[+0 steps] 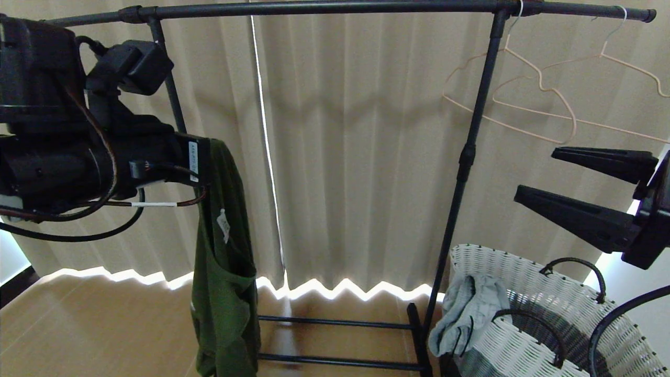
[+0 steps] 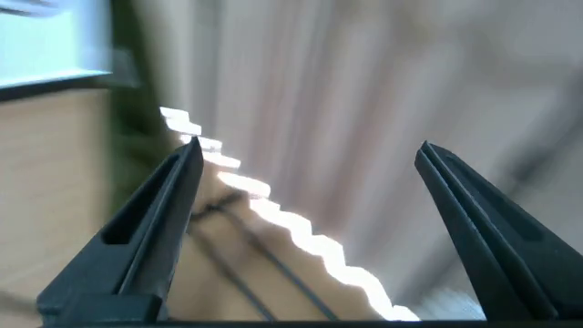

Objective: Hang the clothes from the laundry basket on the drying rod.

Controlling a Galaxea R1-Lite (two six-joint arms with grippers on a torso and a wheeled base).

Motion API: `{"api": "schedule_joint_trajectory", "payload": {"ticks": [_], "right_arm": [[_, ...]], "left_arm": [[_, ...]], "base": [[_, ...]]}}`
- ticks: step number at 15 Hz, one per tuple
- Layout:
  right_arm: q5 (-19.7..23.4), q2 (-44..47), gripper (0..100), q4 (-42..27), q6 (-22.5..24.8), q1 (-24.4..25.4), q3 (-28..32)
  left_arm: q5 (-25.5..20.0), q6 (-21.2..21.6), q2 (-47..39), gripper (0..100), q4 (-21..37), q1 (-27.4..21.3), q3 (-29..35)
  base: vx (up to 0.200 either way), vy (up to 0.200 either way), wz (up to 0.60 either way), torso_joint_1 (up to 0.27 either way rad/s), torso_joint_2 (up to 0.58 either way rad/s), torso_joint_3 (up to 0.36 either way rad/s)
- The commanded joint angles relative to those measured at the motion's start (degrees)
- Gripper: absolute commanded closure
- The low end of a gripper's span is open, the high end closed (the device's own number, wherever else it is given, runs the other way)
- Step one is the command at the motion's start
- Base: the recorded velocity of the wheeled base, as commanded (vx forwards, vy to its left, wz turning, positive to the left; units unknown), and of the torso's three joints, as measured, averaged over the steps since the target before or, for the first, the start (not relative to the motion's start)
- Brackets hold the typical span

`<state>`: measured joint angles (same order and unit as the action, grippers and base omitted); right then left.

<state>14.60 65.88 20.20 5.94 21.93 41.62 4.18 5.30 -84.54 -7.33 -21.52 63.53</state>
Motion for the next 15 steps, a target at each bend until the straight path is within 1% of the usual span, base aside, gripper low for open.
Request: {"api": "schedule_joint_trajectory", "payload": {"ticks": [1,2,3,4,5,6,7,8,9,10,13,15], "right_arm": [[-6.2,0.2,0,-0.7,1.6,-4.4,-2.9],[-11.8,0.5,0,0.1,1.5,-4.7,-5.1],[-16.6,0.7,0,1.2,1.4,-4.7,-6.8],[-19.1,0.7,0,2.7,0.9,-4.7,-8.0],[-20.3,0.9,0,4.7,0.6,-4.8,-9.6],[-20.3,1.0,0,6.6,0.6,-5.5,-11.0],[-20.2,1.0,0,8.5,0.7,-6.3,-12.3],[-19.9,1.0,0,10.6,0.8,-6.4,-13.5],[-18.8,1.4,0,15.6,0.8,-6.4,-15.5],[-17.9,2.3,0,17.8,0.8,-6.4,-16.1],[-17.6,4.1,0,19.6,1.0,-8.4,-16.1],[-17.6,3.7,0,19.3,3.0,-9.9,-15.9]], "left_arm": [[-0.3,0.1,4.7,100,-0.1,2.1,-3.8],[-1.1,0.1,7.1,100,-0.1,4.0,-6.8],[-3.7,0.1,9.3,100,-0.1,6.3,-10.0],[-6.6,0.1,10.8,100,-0.9,8.2,-12.5],[-8.6,0.2,12.2,100,-3.0,9.4,-14.7],[-8.7,0.1,13.0,100,-5.4,9.9,-15.9],[-8.6,0.1,13.3,100,-6.6,10.2,-16.2],[-8.5,0.1,13.6,100,-7.0,10.6,-16.2],[-8.5,0.1,14.5,100,-7.0,11.0,-16.3],[-8.5,0.1,14.5,100,-7.0,11.1,-16.4],[-8.5,0.1,14.8,100,-7.1,11.1,-17.9],[-8.5,0.1,16.7,100,-7.1,11.1,-18.7]], "base": [[0.000,0.000,0.00,0.000,0.00,0.000],[0.000,0.000,0.00,0.000,0.00,0.000],[0.000,0.000,0.00,0.000,0.00,0.000],[0.000,0.000,0.00,0.000,0.00,0.000],[0.000,0.000,0.00,0.000,0.00,0.000],[0.000,0.000,0.00,0.000,0.00,0.000],[0.000,0.000,0.00,0.000,0.00,0.000],[0.000,0.000,0.00,0.000,0.00,0.000],[0.000,0.000,0.00,0.000,0.00,0.000],[0.000,0.000,0.00,0.000,0.00,0.000],[0.000,0.000,0.00,0.000,0.00,0.000],[0.000,0.000,0.00,0.013,-0.03,-0.011]]}}
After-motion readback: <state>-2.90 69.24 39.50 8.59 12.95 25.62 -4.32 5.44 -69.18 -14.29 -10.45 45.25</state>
